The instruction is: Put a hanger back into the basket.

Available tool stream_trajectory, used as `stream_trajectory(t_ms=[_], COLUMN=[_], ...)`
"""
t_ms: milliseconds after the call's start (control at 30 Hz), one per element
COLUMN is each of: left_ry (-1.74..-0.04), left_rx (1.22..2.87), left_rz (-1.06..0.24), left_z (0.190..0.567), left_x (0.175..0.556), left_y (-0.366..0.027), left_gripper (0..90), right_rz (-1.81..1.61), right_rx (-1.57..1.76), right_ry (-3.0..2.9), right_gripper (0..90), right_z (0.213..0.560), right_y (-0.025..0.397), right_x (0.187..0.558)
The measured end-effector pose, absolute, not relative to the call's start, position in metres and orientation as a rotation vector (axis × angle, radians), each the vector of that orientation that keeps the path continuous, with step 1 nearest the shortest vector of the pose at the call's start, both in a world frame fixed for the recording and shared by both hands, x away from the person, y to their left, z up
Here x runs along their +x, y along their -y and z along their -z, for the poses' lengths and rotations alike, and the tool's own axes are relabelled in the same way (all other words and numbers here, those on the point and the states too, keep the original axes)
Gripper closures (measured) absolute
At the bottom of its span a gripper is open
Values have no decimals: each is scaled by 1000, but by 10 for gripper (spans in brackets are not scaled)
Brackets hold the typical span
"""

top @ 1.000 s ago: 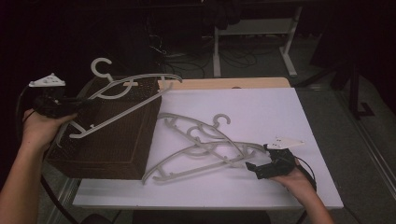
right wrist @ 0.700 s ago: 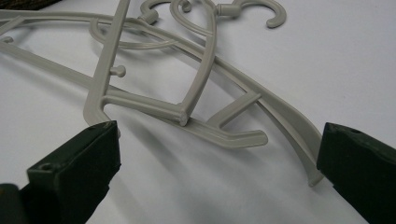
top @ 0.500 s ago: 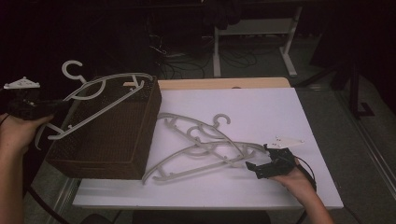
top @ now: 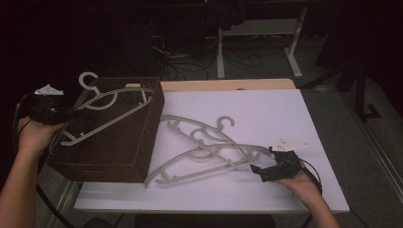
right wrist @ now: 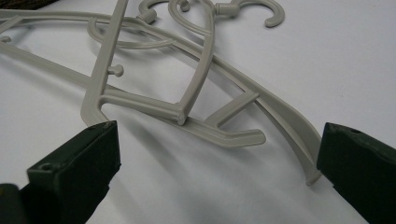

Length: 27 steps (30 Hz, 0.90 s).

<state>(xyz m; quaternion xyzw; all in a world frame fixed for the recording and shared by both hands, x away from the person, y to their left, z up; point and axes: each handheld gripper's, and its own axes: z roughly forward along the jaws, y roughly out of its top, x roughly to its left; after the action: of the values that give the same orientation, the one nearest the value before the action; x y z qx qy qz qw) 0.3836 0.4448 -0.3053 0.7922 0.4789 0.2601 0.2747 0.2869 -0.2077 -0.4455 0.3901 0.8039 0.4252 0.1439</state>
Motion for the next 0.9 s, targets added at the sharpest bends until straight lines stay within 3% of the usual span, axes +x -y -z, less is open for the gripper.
stream_trajectory(t_ms=[400,500,900], left_ry=[-1301,-1279,-1184], left_rx=[2145,2125,2020], left_rz=[-652,-626,-515], left_z=[330,332,318], left_x=[391,391,389], left_y=[-441,-441,-426], left_gripper=[812,678,533], right_rz=[-1233,-1235,-1234], right_rx=[1128,1130,1133], right_ry=[-2316,-2314,-2308], right_gripper=[0,0,0], right_z=[445,445,443], right_y=[208,207,207], right_x=[288,288,287])
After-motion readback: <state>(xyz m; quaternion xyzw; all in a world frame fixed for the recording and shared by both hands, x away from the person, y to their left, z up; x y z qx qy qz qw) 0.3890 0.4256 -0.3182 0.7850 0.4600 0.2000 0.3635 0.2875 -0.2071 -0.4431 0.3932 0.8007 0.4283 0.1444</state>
